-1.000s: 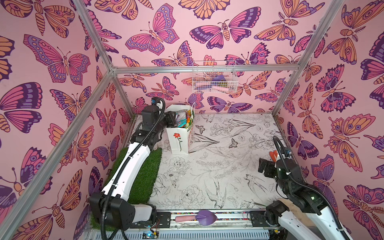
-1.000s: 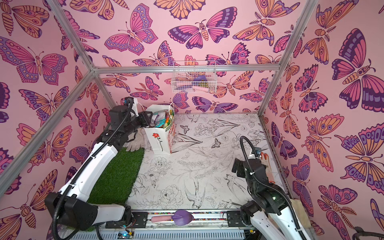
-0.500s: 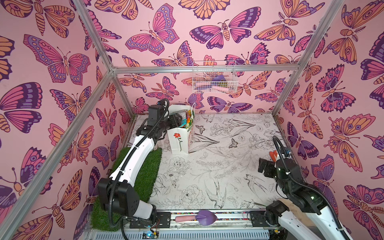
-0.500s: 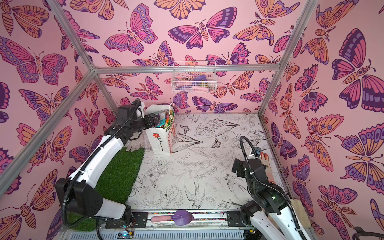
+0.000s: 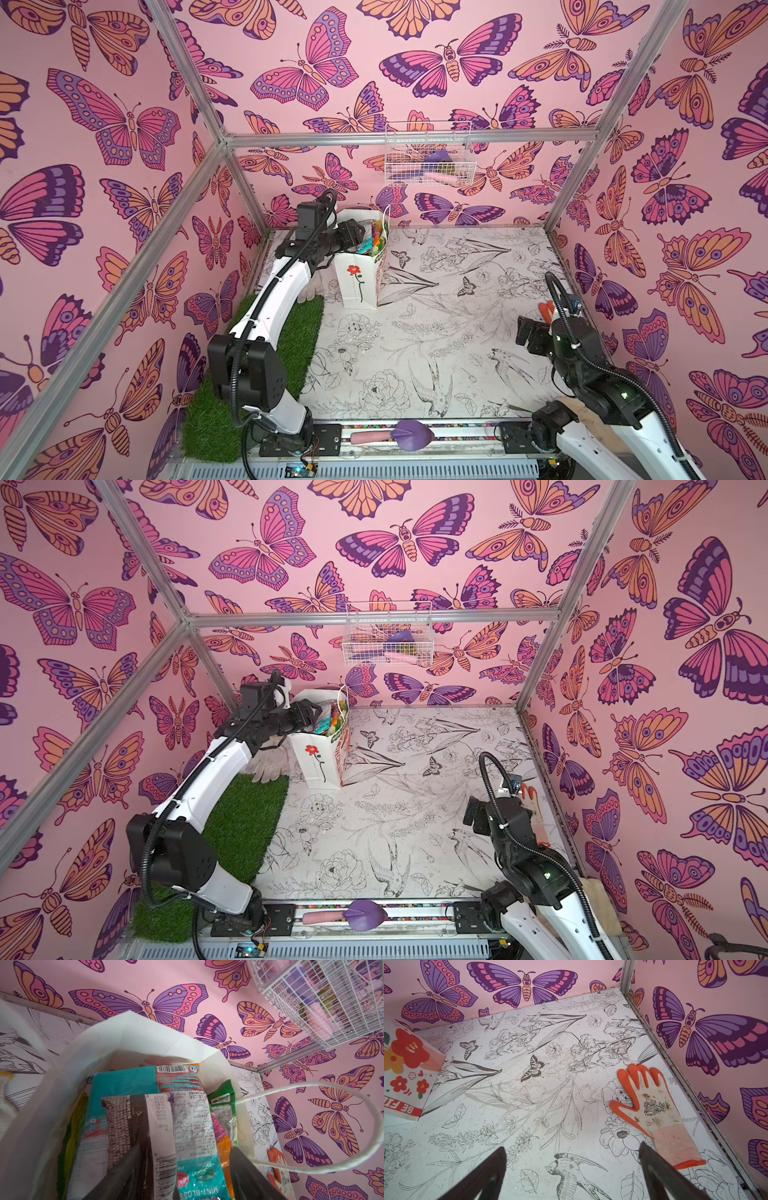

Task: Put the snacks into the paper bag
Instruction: 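Lower the brown snack bar into the bag mouth with the left gripper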

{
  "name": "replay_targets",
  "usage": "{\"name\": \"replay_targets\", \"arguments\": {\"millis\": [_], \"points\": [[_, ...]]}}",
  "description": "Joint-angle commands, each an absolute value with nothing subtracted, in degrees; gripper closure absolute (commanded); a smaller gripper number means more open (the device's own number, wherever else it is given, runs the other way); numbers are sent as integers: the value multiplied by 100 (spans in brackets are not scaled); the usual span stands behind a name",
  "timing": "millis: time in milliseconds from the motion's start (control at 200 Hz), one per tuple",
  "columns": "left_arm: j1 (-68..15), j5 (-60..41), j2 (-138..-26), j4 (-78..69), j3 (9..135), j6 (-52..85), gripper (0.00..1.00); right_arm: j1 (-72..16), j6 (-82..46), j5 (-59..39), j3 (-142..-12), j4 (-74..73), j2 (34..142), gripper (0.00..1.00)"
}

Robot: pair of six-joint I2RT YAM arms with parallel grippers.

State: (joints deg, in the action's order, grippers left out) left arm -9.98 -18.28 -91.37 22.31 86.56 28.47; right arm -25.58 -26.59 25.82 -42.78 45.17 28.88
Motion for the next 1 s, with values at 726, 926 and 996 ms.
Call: {"name": "replay_targets", "arguments": {"millis": [726,926,996], "points": [[-1061,-1602,-6741,2190,7917,2161,28,-2540,-2622,2413,-4115,4187,3331,1],[-1207,-539,-6100,2180,7243,1680,27,-2540,-2376,2351,-3695,3560,2999,1],[-1260,-132,-5869,2179,6953,1556,27,-2540,-2302,2377,-3563,3391,2854,1]]}}
